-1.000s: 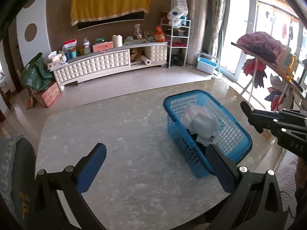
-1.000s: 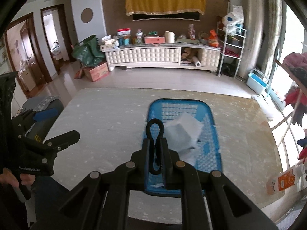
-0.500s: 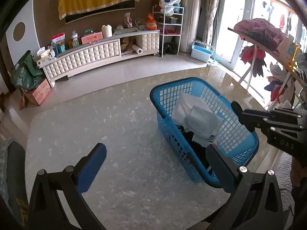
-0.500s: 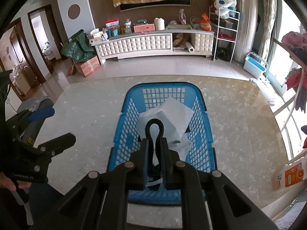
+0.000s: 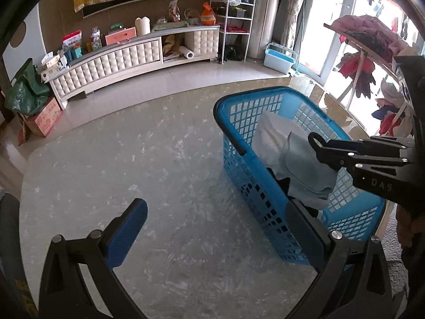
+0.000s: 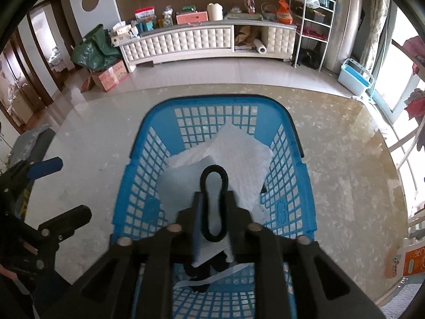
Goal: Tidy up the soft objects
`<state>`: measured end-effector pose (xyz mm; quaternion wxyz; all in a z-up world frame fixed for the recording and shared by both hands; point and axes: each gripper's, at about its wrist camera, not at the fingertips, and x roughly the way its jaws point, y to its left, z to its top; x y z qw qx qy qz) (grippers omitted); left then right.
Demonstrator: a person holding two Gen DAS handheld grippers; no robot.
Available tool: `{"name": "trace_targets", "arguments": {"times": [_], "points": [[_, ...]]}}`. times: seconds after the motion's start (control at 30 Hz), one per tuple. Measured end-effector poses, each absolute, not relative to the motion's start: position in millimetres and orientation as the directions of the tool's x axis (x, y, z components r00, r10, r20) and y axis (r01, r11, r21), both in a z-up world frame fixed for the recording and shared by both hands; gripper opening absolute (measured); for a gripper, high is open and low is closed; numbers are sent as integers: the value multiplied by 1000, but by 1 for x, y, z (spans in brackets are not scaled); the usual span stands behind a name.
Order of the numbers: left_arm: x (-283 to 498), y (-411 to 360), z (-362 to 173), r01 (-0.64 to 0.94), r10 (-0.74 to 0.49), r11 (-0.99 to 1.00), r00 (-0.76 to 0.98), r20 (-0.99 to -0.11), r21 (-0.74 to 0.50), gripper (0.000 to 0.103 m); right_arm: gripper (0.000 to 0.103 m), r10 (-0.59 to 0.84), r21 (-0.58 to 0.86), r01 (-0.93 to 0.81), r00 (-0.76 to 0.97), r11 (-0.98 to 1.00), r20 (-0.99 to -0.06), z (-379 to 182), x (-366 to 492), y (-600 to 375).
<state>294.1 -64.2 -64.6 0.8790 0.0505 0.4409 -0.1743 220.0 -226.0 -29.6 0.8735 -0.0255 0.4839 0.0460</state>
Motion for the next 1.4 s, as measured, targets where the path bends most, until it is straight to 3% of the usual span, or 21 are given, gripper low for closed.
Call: {"name": "trace_targets", "arguments": {"times": [0.17,0.27,0.33,0.57,0.77,1.17,1.4], "points": [[294,-64,-72,345,-269,935,537,-800,-83,103,56,64,3,-114,531,993,-845,-25,215,-231],[289,-63,-71,343,-269,936,541,-797,-82,103,65,63,-1,-117,540,993,-839,-21,212,-232],[285,-62,-67,339,-267,937,549,-792,-80,103,78,73,11,-118,543,993,-836,-17,208,-233],[261,-55,-42,313,-253,948,608,-752,-66,103,95,86,19,-120,586,993,-806,5,179,-233],[225,-41,-10,289,-267,953,676,-687,-87,103,102,88,20,-112,644,993,-760,27,141,-225],[133,-10,47,226,-213,973,809,-547,-45,103,103,29,-15,-46,813,999,-582,81,65,-191],[91,10,59,201,-193,979,837,-513,-39,103,103,72,5,-83,829,997,-555,81,57,-176]]}}
